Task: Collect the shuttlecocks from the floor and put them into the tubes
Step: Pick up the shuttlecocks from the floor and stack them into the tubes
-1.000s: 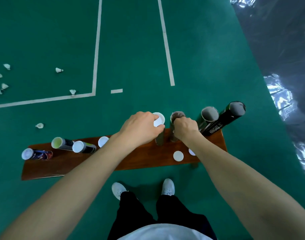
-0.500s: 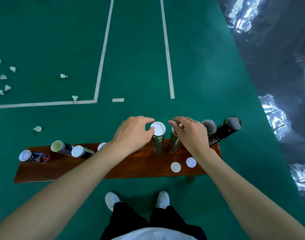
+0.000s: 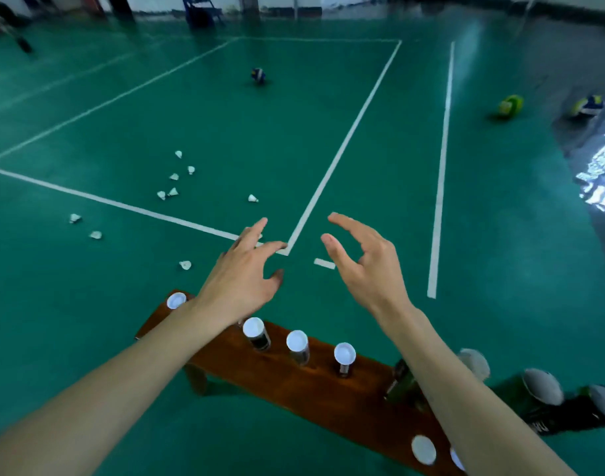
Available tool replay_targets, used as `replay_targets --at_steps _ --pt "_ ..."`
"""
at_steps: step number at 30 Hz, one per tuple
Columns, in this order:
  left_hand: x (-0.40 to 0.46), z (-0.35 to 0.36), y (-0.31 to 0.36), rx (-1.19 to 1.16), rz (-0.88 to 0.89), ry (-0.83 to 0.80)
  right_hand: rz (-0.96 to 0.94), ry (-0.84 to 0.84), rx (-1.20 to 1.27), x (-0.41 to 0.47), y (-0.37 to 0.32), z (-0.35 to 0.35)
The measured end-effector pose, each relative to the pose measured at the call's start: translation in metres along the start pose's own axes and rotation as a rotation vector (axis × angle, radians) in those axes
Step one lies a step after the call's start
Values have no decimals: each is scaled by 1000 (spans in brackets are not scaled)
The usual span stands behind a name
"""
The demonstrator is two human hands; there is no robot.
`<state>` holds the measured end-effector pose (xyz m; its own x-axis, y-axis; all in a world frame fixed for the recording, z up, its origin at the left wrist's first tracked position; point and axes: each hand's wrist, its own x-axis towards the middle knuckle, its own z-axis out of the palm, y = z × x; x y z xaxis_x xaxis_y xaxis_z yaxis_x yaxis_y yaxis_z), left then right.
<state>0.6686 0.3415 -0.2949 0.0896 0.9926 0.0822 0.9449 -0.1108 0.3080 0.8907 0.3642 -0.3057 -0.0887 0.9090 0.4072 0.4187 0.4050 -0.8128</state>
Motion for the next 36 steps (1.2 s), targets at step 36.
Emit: replay_targets --at_steps 36 --pt "-344 -381 -639 316 -818 609 -548 -716 551 39 -515 738"
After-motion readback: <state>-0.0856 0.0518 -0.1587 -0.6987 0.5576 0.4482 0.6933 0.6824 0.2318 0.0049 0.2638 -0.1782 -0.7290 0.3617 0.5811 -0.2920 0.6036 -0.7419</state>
